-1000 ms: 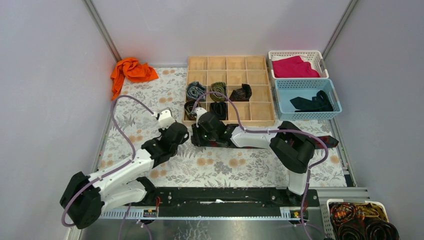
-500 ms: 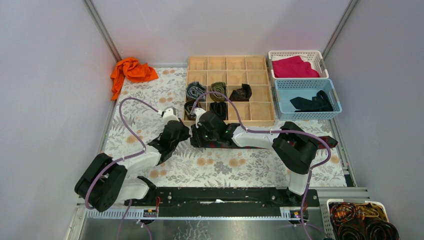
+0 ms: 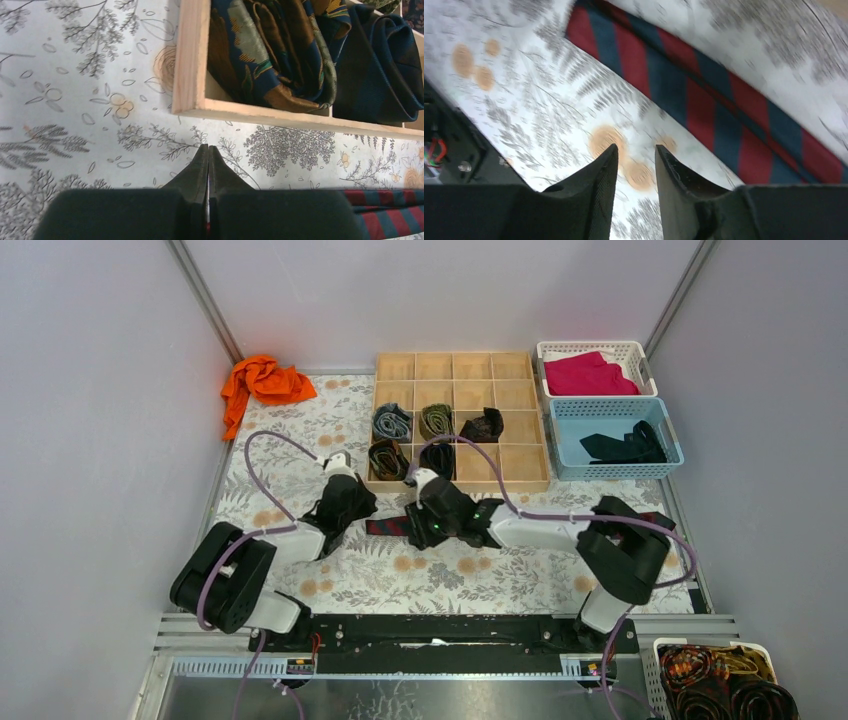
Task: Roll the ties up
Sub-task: Roll the tie at the center of the board.
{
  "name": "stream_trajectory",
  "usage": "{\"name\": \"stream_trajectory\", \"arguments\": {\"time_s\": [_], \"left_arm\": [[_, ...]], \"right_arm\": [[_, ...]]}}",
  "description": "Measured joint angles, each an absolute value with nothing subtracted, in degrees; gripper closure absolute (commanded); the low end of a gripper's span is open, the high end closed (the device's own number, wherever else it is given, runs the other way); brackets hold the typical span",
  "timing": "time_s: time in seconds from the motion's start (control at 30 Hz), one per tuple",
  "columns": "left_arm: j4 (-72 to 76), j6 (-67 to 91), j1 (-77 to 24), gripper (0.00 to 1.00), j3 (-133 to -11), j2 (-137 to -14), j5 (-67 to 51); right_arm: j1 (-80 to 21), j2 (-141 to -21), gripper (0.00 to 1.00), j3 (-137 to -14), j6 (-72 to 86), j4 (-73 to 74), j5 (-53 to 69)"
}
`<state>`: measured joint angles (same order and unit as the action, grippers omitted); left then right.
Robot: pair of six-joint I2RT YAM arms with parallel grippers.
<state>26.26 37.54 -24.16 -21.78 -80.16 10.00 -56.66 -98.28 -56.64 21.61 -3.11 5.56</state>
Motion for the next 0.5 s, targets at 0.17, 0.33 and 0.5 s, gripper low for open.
{"name": "stream_trajectory", "arguments": {"time_s": [0.17,0.33,0.5], "left_arm": [[27.6,35.9,-23.9,1.00,-24.7,-84.2,6.3],[28.7,35.9,-23.9,1.00,-26.2,-89.6,3.6],[32.2,36.2,-24.2,1.00,-28.0,-93.3,1.0]], "right_arm": [[-56.8,-91.4,0.75,-49.1,25.0,1.7,-5.1],[-56.8,-90.9,0.85,-49.1,27.3,7.8,-15.9],[-56.8,-90.8,0.85,-49.4,28.6,11.6,-21.7]]}}
